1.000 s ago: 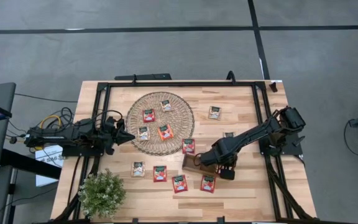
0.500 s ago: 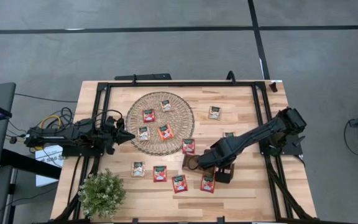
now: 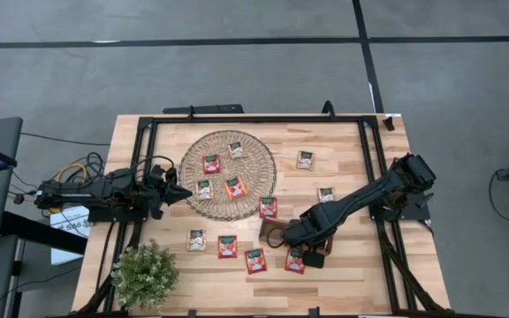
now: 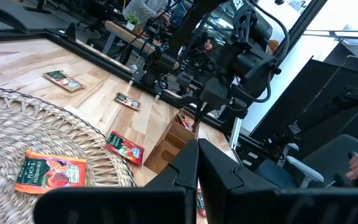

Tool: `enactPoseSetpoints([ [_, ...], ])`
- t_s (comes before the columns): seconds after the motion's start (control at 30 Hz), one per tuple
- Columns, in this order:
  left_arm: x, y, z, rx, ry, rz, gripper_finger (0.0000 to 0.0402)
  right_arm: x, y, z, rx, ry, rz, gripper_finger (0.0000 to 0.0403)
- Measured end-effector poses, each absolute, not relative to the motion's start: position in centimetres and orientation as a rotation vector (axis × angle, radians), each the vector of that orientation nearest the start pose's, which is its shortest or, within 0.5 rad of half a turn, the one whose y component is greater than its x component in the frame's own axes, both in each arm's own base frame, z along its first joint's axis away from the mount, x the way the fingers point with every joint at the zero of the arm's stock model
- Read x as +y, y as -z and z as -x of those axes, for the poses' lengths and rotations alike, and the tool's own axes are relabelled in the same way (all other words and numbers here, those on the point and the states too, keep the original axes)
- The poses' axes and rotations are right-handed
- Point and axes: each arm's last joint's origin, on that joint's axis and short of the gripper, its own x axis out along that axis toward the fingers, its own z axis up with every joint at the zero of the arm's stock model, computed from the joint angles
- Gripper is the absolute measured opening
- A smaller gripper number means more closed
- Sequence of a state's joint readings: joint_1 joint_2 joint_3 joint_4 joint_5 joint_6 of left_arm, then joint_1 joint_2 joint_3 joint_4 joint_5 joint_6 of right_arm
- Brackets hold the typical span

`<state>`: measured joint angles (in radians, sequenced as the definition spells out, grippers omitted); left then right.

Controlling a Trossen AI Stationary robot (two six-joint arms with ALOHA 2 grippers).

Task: Pick & Place Tea
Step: Put the orange tea bag into the right section of the wooden organizer

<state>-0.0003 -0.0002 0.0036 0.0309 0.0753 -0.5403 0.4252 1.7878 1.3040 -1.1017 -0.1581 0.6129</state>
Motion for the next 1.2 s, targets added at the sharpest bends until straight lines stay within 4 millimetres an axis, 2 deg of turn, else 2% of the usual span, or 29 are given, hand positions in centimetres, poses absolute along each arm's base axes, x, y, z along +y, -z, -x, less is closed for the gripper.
enactPoseSetpoints([
  [0.2, -0.2, -16.8, -9.7, -0.014, 0.083, 0.538, 0.0, 14.2, -19.7, -28.6, 1.648, 0.041, -0.253, 0.0],
  [0.53, -0.2, -16.8, -9.7, -0.014, 0.083, 0.538, 0.0, 13.7, -17.4, -27.3, 1.694, 0.125, -0.253, 0.0],
  [0.87, -0.2, -16.8, -9.7, -0.014, 0.083, 0.537, 0.0, 13.3, -17.2, -27.2, 1.661, 0.207, -0.189, 0.0],
  [1.2, -0.2, -16.8, -9.7, -0.014, 0.083, 0.537, 0.0, 12.6, -16.7, -26.4, 1.719, 0.182, -0.065, 0.0],
])
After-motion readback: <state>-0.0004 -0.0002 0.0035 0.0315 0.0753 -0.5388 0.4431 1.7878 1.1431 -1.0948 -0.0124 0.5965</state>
